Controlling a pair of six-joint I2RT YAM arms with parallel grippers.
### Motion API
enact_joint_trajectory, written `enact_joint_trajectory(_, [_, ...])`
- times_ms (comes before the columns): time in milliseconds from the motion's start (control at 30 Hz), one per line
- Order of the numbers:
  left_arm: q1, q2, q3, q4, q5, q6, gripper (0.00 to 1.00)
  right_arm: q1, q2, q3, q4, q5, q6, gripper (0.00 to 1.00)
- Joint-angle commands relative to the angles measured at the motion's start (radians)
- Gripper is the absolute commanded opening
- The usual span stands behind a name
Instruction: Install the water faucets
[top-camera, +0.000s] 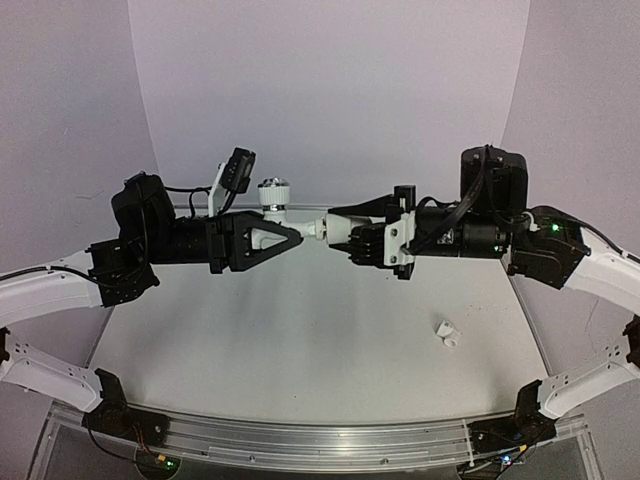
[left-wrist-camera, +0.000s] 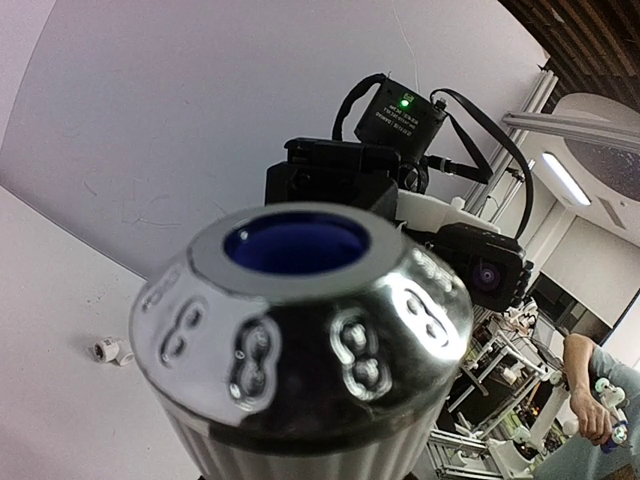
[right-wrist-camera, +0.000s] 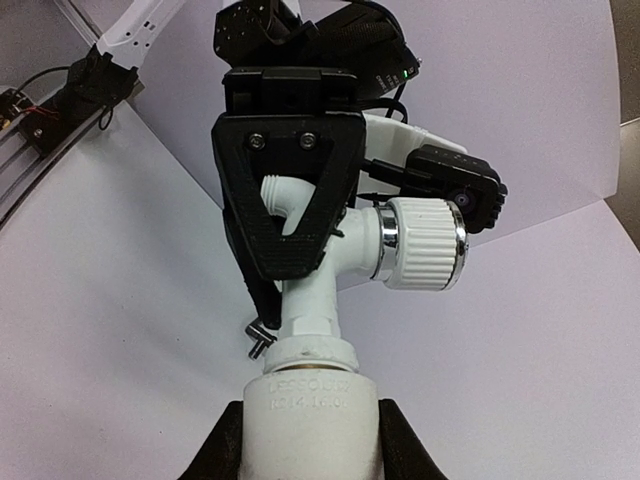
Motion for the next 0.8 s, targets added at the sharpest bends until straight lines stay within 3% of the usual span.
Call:
enact_joint_trajectory(0, [0.002, -0.003, 0.059, 0.01, 0.005, 0.017, 0.23, -0.001, -0.032, -0.005, 0.004, -0.02, 0.013, 0.0])
enact_joint_trajectory(667, [0.001, 0.012, 0.023, 0.121, -0.042, -0.048, 0.27, 0.0, -0.037, -0.011, 0.0, -0.015, 0.006, 0.0])
enact_joint_trajectory(767, [0.001, 0.017, 0.024, 0.129, -0.032, -0.048, 0.22, -0.001, -0.036, -0.009, 0.0, -0.013, 0.01, 0.0])
